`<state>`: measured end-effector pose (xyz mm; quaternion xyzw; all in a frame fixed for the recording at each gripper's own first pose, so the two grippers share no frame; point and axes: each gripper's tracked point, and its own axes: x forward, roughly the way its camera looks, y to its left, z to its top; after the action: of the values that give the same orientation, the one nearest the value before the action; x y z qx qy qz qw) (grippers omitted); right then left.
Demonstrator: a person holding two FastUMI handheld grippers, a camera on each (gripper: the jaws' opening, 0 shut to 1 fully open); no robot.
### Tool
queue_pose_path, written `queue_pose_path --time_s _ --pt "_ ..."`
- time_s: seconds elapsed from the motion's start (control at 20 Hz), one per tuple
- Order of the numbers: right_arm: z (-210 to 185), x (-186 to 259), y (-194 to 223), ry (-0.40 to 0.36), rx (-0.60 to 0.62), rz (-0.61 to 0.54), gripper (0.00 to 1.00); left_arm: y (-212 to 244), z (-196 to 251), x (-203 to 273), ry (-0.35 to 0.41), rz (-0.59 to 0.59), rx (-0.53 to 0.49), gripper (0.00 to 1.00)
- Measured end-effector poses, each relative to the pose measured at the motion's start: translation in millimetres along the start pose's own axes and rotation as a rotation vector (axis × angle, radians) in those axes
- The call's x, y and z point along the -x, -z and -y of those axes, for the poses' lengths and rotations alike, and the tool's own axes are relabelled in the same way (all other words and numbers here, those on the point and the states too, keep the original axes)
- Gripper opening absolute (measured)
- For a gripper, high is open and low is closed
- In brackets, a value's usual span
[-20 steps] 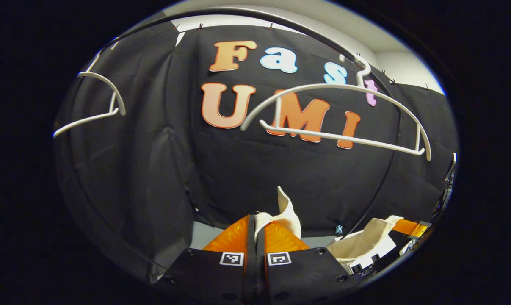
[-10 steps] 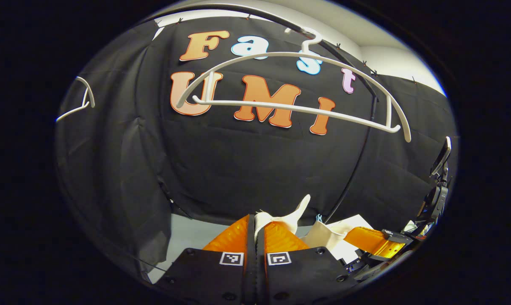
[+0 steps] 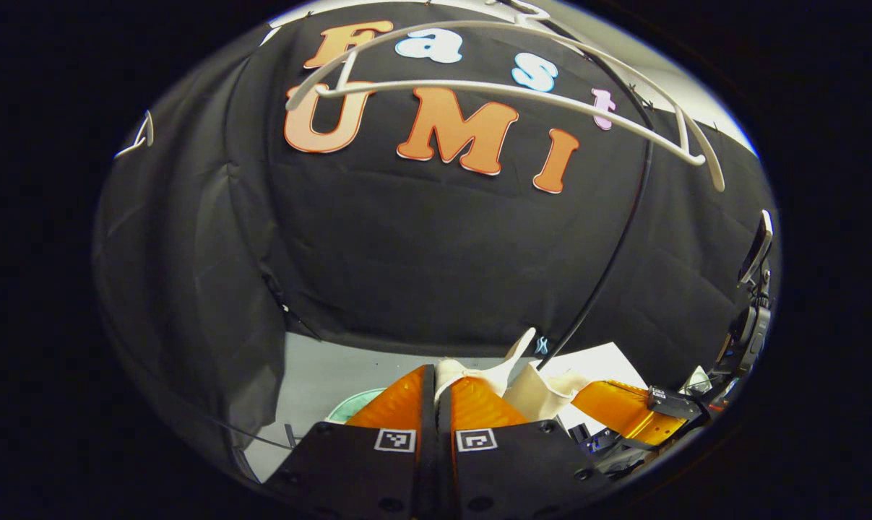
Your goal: Grasp the clothes on the hanger with both hands and then place them into the laundry hamper below.
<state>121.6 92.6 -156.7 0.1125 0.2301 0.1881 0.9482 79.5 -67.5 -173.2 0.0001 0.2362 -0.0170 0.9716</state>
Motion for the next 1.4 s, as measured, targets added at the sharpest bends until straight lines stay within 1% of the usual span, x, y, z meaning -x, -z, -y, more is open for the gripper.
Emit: queue_pose_path --time_s 0.2,0.35,0.6,0.75,0.85,1.05,1.1,1.15,1.2,1.25,1.3,1.35,1.4 --pt "15 -11 16 0.049 0.016 -0.045 0.00 24 0 -8 0.002 -0.099 0.014 0.07" --pt "27 -18 36 0.090 0.044 -0.105 0.00 51 -12 -19 -0.006 -0.182 0.045 0.07" --pt "34 -38 75 0.115 0.048 -0.208 0.01 97 -33 -29 -0.050 -0.328 0.071 0.07" --pt "40 -47 98 0.140 0.073 -0.277 0.02 120 -44 -31 -0.079 -0.409 0.121 0.07" --pt "46 -52 116 0.160 0.081 -0.336 0.03 134 -54 -34 -0.087 -0.461 0.136 0.07" --pt "50 -64 145 0.188 0.052 -0.431 0.04 165 -69 -39 -0.112 -0.565 0.138 0.07" --pt "50 -66 147 0.194 0.047 -0.447 0.04 171 -75 -38 -0.127 -0.590 0.135 0.05" --pt "51 -68 150 0.198 0.044 -0.455 0.05 175 -80 -38 -0.137 -0.611 0.131 0.05" --pt "52 -70 155 0.202 0.043 -0.464 0.07 179 -82 -37 -0.143 -0.629 0.127 0.08" --pt "53 -73 156 0.207 0.043 -0.471 0.07 182 -84 -36 -0.146 -0.645 0.127 0.08" --pt "54 -75 159 0.209 0.042 -0.476 0.00 187 -86 -37 -0.146 -0.655 0.131 0.10" --pt "55 -76 160 0.211 0.040 -0.474 0.09 187 -85 -37 -0.142 -0.660 0.136 0.09" --pt "57 -77 159 0.216 0.039 -0.471 0.10 186 -84 -39 -0.141 -0.661 0.141 0.08"
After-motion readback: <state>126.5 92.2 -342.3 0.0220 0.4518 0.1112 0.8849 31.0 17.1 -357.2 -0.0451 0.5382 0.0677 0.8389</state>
